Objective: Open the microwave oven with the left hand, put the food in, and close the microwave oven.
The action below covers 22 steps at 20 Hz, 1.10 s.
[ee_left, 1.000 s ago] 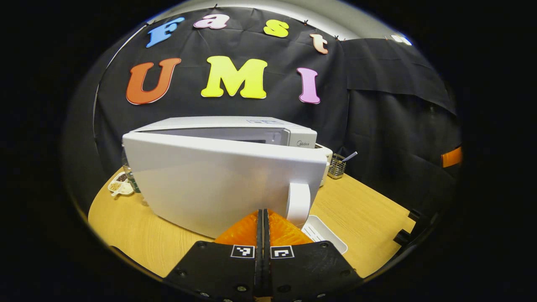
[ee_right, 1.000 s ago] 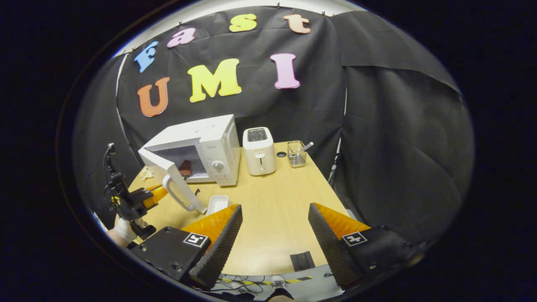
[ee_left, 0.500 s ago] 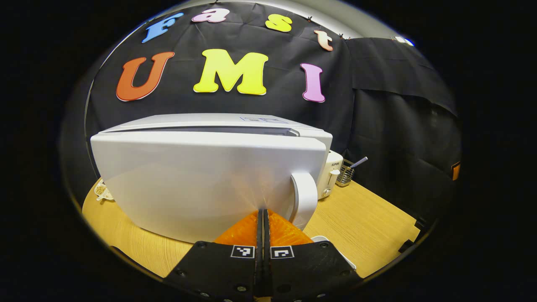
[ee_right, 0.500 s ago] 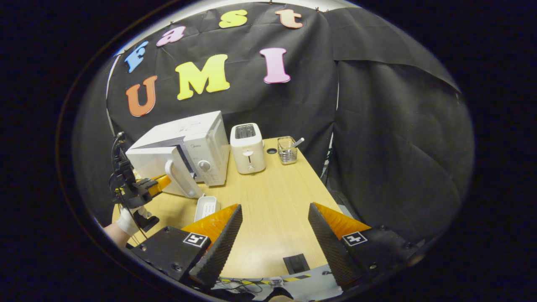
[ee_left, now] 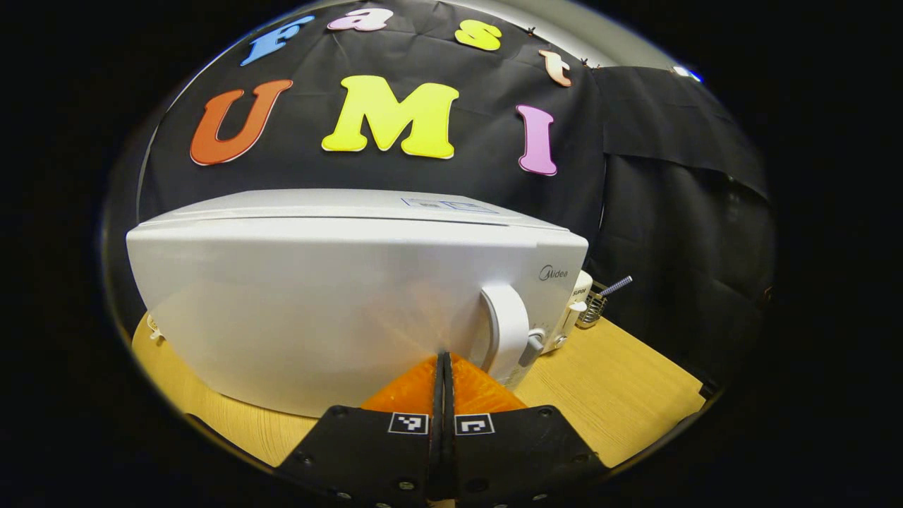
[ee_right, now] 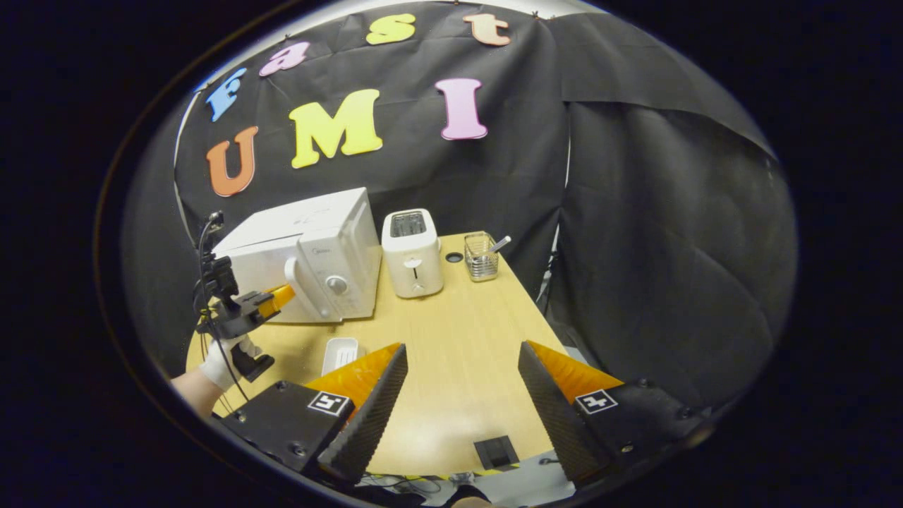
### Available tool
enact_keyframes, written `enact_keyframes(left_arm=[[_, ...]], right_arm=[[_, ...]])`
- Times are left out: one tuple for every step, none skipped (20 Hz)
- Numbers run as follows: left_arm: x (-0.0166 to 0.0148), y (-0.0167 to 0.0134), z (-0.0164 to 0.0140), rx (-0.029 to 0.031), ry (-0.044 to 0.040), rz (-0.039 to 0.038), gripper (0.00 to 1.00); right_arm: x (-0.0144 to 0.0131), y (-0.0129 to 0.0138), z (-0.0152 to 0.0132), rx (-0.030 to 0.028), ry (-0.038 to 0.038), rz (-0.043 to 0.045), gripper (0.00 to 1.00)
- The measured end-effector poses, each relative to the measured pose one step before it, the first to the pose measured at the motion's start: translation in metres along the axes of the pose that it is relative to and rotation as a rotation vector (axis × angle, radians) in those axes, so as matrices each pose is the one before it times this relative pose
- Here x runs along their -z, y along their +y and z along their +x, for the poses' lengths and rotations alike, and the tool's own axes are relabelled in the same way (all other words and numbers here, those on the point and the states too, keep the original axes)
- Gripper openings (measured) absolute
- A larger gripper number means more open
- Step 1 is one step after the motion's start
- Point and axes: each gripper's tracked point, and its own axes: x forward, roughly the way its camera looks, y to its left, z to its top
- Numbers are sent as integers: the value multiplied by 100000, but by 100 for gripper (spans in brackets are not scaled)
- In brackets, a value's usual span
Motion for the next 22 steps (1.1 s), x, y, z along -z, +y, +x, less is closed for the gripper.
enact_keyframes(left_arm=[[185,38,111,341,231,-284,0],[-289,63,336,-158,-1092,-52,0],[-65,488,68,-2321,1910,-102,0],[625,-371,543,1399,1801,-2953,0],[50,-195,7,-487,-206,478,0],[126,212,-152,-1774,433,2488,0],[148,341,-170,-1889,512,2332,0],[-218,177,-234,-585,-167,614,0],[-206,25,-449,-68,-410,-542,0],[-243,213,-509,-710,-227,-155,0],[-84,429,-582,-1610,156,-50,0],[-139,387,-797,-1526,428,-903,0],[-182,256,-1225,-1490,97,-990,0],[-271,383,-1169,-1387,-269,-865,0],[-197,465,-1132,-1679,-353,-709,0],[-301,879,-1275,-3030,-413,-51,0],[-263,846,-1284,-2505,168,872,0],[-391,878,-1522,-1786,-307,1189,0],[-402,743,-1416,-923,-898,783,0],[-405,685,-1444,-393,-176,-176,0],[-260,687,-1524,-732,144,86,36],[-304,797,-1514,-1502,-30,394,73]], right_arm=[[-117,-75,84,70,-134,127,100],[-121,115,28,-364,127,248,100],[-67,164,25,-212,-132,3,100],[-85,135,23,-38,87,-199,100],[31,221,-62,-427,-90,-250,100],[-93,150,-48,-300,-81,-563,100],[-8,136,65,-303,71,-995,100],[-157,95,-8,-181,-436,-684,100],[-105,125,105,-472,-42,-165,100],[-80,253,119,-798,-78,206,100],[40,489,179,-1025,142,-100,100],[-134,576,196,-1953,-233,-307,100],[22,528,195,-1231,63,-442,92],[-157,563,334,-1168,4,-1072,100],[9,590,344,-1407,-48,-994,100],[-195,916,319,-2148,-103,-635,100],[-152,989,341,-2225,-137,-517,91],[-222,1068,431,-2694,-443,-247,100],[-46,1186,401,-3146,-51,-300,100],[-84,1253,288,-2977,90,-512,91],[-246,1100,301,-2199,-787,-796,100],[-425,1054,199,-1956,-957,-942,91]])
